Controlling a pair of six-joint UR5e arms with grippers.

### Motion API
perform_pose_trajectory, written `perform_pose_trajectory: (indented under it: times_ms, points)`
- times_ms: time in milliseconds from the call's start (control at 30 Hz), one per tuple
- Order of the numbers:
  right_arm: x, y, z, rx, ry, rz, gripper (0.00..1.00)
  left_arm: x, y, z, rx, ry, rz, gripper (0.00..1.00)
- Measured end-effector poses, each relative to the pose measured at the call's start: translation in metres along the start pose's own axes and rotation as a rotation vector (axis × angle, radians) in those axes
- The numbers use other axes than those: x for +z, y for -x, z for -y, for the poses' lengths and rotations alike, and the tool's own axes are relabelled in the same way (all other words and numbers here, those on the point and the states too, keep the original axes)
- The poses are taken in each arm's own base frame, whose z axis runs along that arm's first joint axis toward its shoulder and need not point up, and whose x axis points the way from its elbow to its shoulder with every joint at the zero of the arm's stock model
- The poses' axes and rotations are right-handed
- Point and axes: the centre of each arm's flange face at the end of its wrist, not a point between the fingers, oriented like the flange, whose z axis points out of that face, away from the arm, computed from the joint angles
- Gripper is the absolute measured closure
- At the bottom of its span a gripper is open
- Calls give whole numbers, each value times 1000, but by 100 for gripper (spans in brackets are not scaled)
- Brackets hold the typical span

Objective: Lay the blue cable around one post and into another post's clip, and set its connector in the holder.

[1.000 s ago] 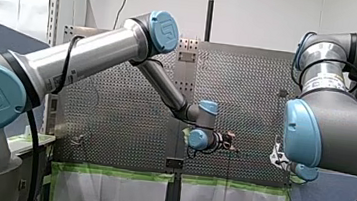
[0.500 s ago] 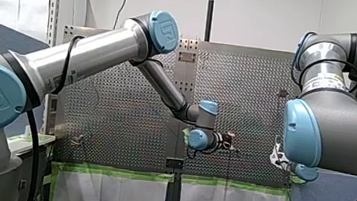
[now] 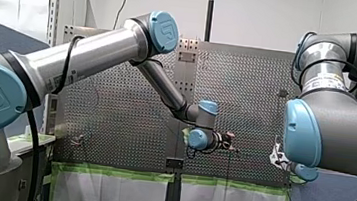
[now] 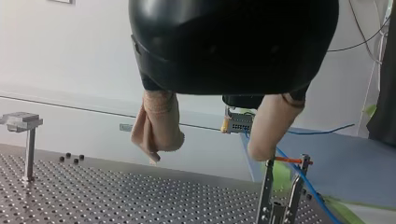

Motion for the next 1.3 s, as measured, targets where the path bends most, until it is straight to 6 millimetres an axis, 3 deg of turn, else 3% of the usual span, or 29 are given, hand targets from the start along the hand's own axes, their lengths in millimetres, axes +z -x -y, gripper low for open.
perform_pose_trajectory:
  times_ms: [533, 933, 1300]
  points:
    - [0, 0, 0, 0, 0, 1, 100, -3, 3, -5, 8, 34, -7, 0]
    - [0, 1, -1, 0, 2, 0, 100, -18, 46, -30, 2, 152, 90, 0]
    - [0, 2, -1, 1, 1, 2, 100, -45, 82, -16, 32, 213, 182, 0]
